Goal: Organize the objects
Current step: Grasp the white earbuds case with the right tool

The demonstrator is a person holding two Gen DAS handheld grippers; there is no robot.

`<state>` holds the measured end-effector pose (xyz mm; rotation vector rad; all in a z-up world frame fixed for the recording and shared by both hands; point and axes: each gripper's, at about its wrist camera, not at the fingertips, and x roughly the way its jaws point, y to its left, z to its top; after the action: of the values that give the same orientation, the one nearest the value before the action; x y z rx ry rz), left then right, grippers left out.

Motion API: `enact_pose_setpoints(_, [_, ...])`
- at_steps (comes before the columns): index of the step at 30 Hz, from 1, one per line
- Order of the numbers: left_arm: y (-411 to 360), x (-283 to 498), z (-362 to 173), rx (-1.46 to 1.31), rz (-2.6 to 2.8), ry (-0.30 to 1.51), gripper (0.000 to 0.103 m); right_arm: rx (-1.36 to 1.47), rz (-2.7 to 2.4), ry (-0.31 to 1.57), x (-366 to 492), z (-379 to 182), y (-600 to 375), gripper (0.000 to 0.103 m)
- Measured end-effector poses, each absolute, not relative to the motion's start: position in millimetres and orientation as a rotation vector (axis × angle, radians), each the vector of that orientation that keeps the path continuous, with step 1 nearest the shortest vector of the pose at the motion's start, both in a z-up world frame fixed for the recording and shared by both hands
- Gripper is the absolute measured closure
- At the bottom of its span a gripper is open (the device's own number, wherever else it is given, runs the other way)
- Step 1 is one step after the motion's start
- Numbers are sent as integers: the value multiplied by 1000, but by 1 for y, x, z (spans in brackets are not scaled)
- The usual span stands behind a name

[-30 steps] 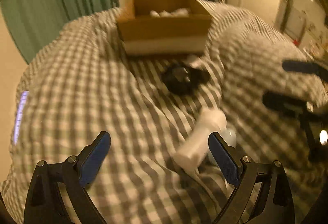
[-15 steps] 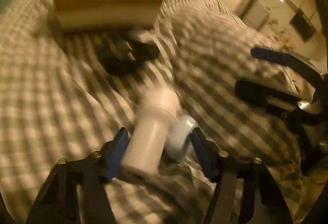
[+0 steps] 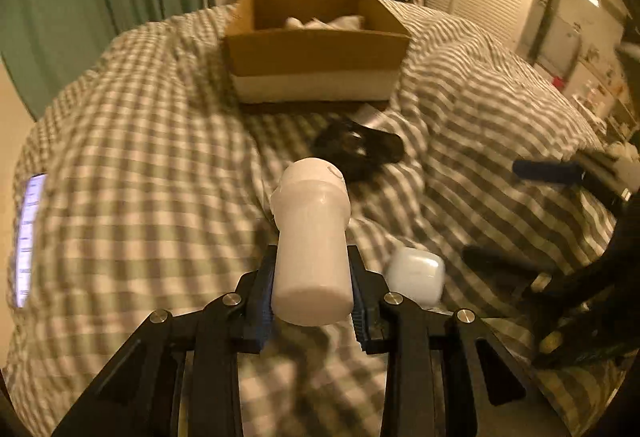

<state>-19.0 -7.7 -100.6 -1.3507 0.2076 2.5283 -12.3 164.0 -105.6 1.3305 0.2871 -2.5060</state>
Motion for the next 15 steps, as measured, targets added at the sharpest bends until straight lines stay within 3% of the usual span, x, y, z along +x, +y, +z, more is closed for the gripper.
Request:
enact_pose_setpoints(13, [-25, -11, -90, -1296, 2619, 239, 71, 1551, -2252, 463, -33, -173, 122, 14])
enact_pose_setpoints(15, [-24, -9, -87, -1287, 2624, 233, 71, 1585, -2225, 506, -35, -182, 116, 22])
